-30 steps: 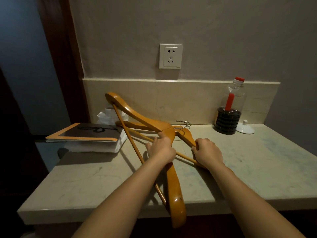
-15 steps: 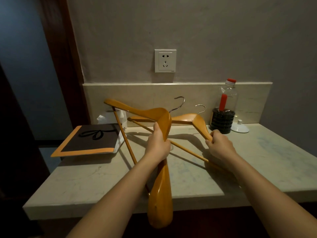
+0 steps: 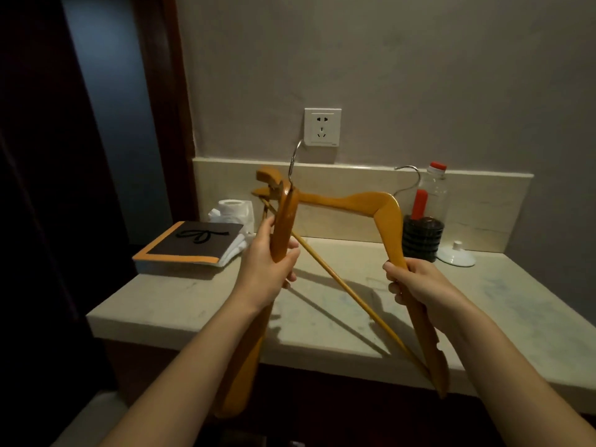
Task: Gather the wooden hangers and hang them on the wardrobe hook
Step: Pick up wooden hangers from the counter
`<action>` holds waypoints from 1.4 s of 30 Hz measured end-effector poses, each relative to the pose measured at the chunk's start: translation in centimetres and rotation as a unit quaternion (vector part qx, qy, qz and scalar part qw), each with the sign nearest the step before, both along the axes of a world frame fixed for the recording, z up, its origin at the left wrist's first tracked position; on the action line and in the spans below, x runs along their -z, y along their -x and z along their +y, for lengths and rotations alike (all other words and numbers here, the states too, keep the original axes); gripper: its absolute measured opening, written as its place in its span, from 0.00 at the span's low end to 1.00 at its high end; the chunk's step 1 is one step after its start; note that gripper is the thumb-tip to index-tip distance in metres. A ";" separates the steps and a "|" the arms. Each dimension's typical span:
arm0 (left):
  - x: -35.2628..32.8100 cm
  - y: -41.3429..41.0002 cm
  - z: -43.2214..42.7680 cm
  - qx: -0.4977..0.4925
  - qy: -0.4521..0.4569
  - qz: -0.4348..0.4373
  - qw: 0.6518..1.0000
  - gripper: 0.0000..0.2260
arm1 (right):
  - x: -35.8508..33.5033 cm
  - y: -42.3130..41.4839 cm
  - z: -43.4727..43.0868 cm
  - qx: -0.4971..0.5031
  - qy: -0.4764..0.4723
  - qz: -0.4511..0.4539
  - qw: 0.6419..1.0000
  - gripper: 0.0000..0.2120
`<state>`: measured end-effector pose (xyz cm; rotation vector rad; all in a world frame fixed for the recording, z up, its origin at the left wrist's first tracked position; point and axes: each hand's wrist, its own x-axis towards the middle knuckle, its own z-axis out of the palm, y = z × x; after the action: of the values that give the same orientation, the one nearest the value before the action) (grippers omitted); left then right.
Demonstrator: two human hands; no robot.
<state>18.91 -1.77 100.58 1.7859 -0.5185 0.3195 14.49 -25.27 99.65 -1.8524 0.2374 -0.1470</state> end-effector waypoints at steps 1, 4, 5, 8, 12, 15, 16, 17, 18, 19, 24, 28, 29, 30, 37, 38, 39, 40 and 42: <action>-0.3 1.0 0.1 -0.003 -0.004 -0.015 1.000 0.18 | -0.2 0.6 0.1 -0.013 -0.006 -0.012 1.000 0.09; -1.4 4.5 0.7 -0.023 -0.012 -0.045 0.999 0.17 | -0.9 2.4 0.8 -0.057 -0.013 -0.034 0.998 0.09; -1.7 5.7 1.1 -0.040 -0.017 -0.052 0.998 0.17 | -1.1 3.0 1.3 -0.071 -0.010 -0.039 0.997 0.09; -2.5 9.7 2.6 -0.091 -0.030 -0.062 0.993 0.17 | -1.4 4.6 3.1 -0.113 0.006 -0.062 0.992 0.09; -2.8 15.4 6.0 -0.182 -0.025 -0.054 0.981 0.12 | -1.9 6.4 6.8 -0.192 0.011 -0.087 0.978 0.09; -2.5 19.6 9.0 -0.253 -0.035 -0.047 0.966 0.07 | -1.6 7.6 10.1 -0.265 0.001 -0.098 0.959 0.10; -2.2 21.0 9.9 -0.274 -0.034 -0.043 0.960 0.06 | -1.4 7.9 11.3 -0.290 0.001 -0.102 0.952 0.10; -1.9 22.3 10.9 -0.294 -0.029 -0.038 0.955 0.06 | -1.1 8.1 12.5 -0.314 0.004 -0.105 0.944 0.10; -1.5 23.6 11.9 -0.312 -0.023 -0.032 0.949 0.06 | -0.7 8.4 13.8 -0.338 0.007 -0.106 0.935 0.10; -1.0 24.9 12.9 -0.330 -0.019 -0.023 0.943 0.06 | -0.3 8.6 15.2 -0.361 0.011 -0.106 0.926 0.10; 2.6 31.0 17.7 -0.412 -0.018 0.023 0.911 0.03 | 3.2 10.4 21.6 -0.456 0.028 -0.113 0.882 0.10; 6.7 35.3 21.2 -0.454 -0.012 0.082 0.887 0.05 | 7.1 12.5 26.2 -0.519 0.044 -0.046 0.852 0.12; 8.0 36.3 22.0 -0.463 -0.003 0.102 0.880 0.05 | 8.2 13.2 27.3 -0.532 0.048 -0.028 0.845 0.11; 9.3 37.4 22.8 -0.473 0.009 0.124 0.872 0.05 | 9.4 13.9 28.5 -0.542 0.053 -0.012 0.838 0.09; 19.5 45.1 28.2 -0.513 0.079 0.258 0.815 0.02 | 18.3 18.7 35.6 -0.600 0.113 0.102 0.786 0.09; 20.8 46.2 28.9 -0.515 0.082 0.277 0.807 0.04 | 19.4 19.3 36.4 -0.607 0.121 0.117 0.777 0.09; 22.3 47.2 29.5 -0.516 0.085 0.297 0.799 0.06 | 20.5 19.8 37.1 -0.614 0.132 0.131 0.767 0.08; 23.7 48.2 30.2 -0.515 0.091 0.315 0.792 0.07 | 21.6 20.4 37.8 -0.619 0.142 0.146 0.759 0.07; 26.4 50.2 31.4 -0.512 0.107 0.345 0.779 0.08 | 23.4 21.4 38.9 -0.622 0.152 0.181 0.746 0.06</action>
<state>-31.25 29.60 74.16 1.6485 1.0350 0.3957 -6.87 13.61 76.26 -1.9756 -0.8364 1.1706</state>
